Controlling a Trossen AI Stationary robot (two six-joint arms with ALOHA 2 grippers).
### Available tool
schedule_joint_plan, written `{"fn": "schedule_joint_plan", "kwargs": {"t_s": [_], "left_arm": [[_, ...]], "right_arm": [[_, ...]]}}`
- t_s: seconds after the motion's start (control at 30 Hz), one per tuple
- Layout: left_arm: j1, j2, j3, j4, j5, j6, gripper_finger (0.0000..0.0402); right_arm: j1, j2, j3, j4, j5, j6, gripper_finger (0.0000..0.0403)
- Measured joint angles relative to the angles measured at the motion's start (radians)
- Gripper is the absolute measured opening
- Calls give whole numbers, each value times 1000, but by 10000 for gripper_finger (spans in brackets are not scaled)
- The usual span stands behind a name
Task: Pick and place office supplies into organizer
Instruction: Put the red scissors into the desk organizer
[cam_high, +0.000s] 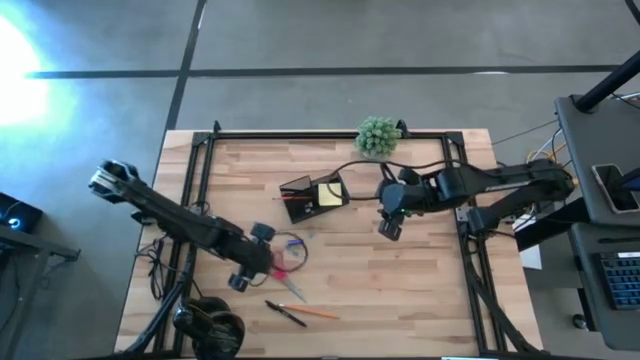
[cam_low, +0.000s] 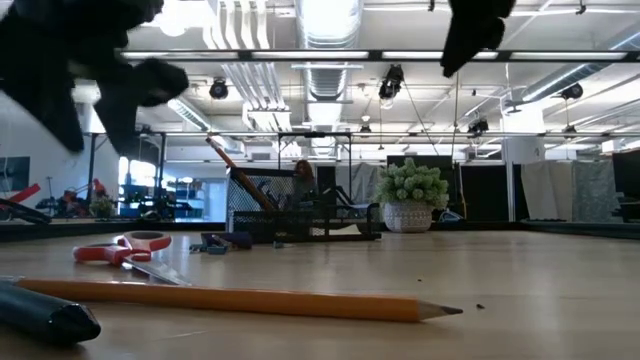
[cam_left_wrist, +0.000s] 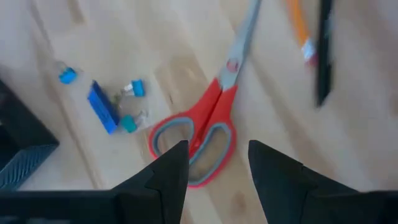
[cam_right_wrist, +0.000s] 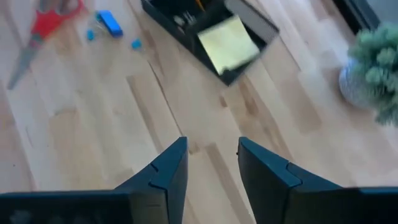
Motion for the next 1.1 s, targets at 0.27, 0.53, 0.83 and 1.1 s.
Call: {"fn": "schedule_joint_plan", "kwargs": {"t_s": [0.27, 0.53, 0.83, 1.1], "left_arm": [[12, 172, 0, 62, -7, 157, 153], [46, 216, 0, 92, -26, 175, 146], [81, 266, -36, 128, 48, 223, 102], [110, 267, -38, 124, 95, 220, 59]], "right_arm": [[16, -20, -68, 0, -2, 31, 130], [22, -17, -73, 4, -5, 30, 126], [22, -17, -73, 6, -3, 31, 126], [22, -17, -73, 8, -2, 31, 121]]}}
